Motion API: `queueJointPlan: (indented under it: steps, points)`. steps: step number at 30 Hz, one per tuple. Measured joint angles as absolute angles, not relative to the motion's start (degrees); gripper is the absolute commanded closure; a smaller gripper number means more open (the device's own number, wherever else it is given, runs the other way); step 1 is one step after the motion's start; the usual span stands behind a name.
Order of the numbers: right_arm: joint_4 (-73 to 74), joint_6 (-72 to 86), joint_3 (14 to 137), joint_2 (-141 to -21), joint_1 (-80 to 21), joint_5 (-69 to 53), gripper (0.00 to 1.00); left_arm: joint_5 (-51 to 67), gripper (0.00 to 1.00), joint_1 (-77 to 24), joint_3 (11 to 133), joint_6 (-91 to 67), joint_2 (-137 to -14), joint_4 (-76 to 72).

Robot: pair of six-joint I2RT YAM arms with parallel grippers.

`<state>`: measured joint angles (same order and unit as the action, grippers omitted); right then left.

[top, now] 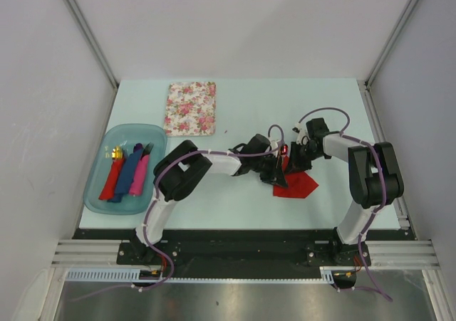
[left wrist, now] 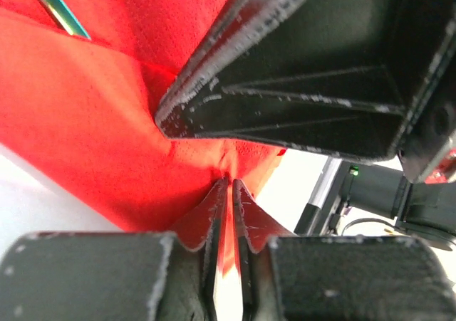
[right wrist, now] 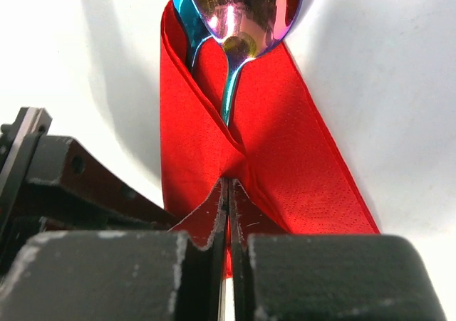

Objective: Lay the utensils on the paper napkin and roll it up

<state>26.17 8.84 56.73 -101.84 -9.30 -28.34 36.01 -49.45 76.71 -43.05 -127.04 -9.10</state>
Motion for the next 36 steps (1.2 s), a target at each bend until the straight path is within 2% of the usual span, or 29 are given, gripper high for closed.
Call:
queueJointPlan:
  steps: [10, 23, 30, 36]
  points:
    - [27.03, 9.17, 57.47, -102.41, -9.32, -28.03, 1.00, 34.20, 0.86, -50.61, 73.60, -40.93, -123.83, -7.38]
    - [27.33, 9.04, 57.58, -102.19, -9.32, -29.12, 0.92, 34.65, 0.86, -50.61, 73.23, -41.06, -123.79, -8.32]
    - [27.79, 8.45, 57.56, -99.53, -9.58, -28.18, 0.96, 35.99, 0.86, -50.24, 73.23, -41.60, -124.31, -9.13]
    - [27.53, 7.90, 56.86, -101.01, -9.74, -26.41, 0.97, 37.15, 0.81, -50.00, 72.10, -42.59, -124.46, -11.84]
